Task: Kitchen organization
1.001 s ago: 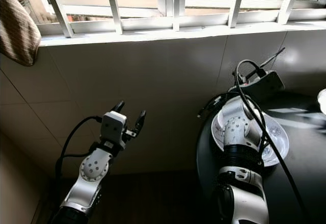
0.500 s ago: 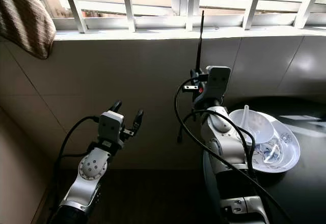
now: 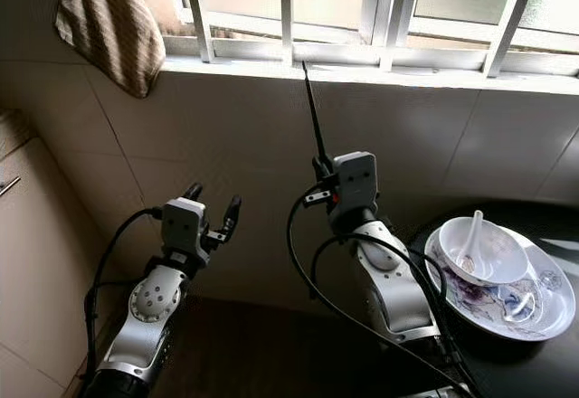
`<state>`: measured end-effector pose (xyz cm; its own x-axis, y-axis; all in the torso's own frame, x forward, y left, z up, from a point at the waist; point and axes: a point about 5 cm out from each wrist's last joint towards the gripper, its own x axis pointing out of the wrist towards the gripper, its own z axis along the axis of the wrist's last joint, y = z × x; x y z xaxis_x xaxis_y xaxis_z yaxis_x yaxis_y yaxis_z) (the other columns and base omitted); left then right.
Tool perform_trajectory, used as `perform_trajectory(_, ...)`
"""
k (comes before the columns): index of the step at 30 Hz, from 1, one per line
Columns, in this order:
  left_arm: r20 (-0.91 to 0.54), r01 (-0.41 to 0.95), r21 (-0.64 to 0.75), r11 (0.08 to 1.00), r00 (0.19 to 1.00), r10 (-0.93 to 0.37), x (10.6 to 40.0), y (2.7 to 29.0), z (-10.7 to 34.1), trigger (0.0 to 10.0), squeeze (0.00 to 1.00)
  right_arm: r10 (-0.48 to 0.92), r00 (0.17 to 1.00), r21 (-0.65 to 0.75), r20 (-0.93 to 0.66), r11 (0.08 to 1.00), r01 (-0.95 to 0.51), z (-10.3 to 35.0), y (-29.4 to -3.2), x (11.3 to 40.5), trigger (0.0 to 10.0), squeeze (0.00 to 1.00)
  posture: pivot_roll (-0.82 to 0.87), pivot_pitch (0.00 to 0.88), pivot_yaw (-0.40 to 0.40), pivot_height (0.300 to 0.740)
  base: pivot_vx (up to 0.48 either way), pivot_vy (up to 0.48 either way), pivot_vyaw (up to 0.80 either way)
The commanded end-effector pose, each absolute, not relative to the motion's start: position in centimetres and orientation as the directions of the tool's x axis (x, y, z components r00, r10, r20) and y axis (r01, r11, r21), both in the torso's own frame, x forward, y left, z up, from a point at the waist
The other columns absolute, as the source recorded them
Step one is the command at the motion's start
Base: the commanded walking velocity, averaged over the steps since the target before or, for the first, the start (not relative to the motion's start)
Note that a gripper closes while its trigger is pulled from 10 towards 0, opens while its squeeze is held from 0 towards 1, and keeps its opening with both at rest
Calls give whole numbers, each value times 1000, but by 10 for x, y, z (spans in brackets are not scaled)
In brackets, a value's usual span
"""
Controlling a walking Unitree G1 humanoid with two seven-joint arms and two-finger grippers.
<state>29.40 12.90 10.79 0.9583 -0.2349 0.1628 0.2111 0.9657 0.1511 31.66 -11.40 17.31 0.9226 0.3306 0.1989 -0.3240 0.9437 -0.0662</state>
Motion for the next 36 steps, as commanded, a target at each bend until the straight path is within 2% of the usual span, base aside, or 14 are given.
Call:
perform_trajectory(1,172,199,153,968,959,-224,295,133,113,10000,0,356,906,-85,230,934,-346,179,-108,314,0,0,57,0,-5,740,0,465,800)
perform_trajectory(6,193,189,151,970,957,-217,295,134,115,10000,0,360,905,-91,228,933,-348,177,-106,313,0,0,59,0,-4,740,0,424,800)
perform_trajectory(15,223,173,171,970,952,-209,296,134,120,10000,0,359,899,-109,250,933,-342,181,-106,315,0,0,62,0,-10,740,0,0,800)
perform_trajectory(24,284,97,152,984,949,-138,300,143,134,10000,0,368,881,-171,298,928,-330,192,-105,321,0,0,64,0,-12,740,0,0,800)
perform_trajectory(36,314,89,149,985,940,-132,301,141,141,10000,0,377,869,-196,322,924,-328,197,-103,324,0,0,69,0,-14,740,273,0,800)
